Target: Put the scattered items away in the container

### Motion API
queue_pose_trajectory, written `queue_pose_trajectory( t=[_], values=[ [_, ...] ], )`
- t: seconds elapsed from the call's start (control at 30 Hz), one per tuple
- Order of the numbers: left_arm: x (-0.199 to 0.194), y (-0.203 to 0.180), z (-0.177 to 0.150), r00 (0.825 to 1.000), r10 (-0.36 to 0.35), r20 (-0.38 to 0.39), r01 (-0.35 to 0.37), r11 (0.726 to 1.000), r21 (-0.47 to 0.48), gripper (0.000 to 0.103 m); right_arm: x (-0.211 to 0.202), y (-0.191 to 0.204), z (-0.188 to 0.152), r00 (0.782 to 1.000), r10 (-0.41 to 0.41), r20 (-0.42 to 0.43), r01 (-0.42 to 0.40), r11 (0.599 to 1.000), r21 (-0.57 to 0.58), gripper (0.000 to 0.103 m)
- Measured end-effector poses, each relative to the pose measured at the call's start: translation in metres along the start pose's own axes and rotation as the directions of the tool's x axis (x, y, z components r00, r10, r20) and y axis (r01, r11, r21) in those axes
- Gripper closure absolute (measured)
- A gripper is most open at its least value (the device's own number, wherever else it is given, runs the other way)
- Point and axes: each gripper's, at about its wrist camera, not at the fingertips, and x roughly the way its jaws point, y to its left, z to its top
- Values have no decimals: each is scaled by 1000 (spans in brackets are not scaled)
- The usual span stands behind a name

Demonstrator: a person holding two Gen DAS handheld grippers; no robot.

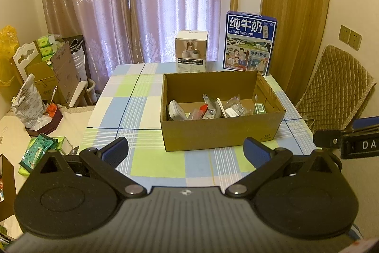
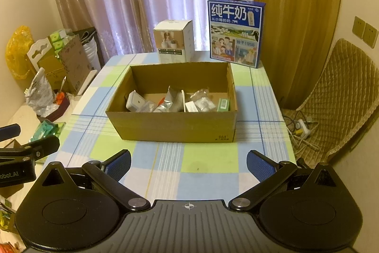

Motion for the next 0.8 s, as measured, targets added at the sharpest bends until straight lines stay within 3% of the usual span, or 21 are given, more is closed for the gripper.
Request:
queue_pose_trajectory(
  t=[0.8],
  values=[
    [4,-1,-3,1000,-10,-5,10,1000,-6,1,2,-1,-3,1000,3,-4,-3,1000,4,2]
  ],
)
